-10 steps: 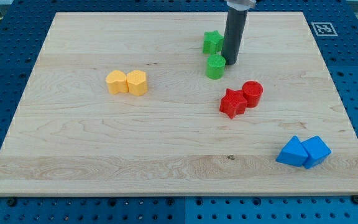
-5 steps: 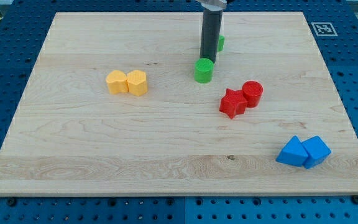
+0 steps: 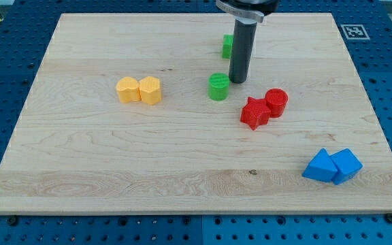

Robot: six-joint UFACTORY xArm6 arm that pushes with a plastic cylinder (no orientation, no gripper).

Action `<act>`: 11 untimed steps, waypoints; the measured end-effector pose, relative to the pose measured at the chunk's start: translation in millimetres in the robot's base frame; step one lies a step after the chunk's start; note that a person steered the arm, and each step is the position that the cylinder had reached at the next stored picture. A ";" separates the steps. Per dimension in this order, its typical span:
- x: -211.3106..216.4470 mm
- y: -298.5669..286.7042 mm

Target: Push the green circle to the bottom left side

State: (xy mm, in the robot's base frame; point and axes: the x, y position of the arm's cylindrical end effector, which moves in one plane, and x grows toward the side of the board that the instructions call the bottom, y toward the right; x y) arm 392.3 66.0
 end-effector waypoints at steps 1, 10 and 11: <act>20.2 -25.9; 90.1 -178.4; 103.4 -188.1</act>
State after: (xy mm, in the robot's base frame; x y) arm 495.7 -122.1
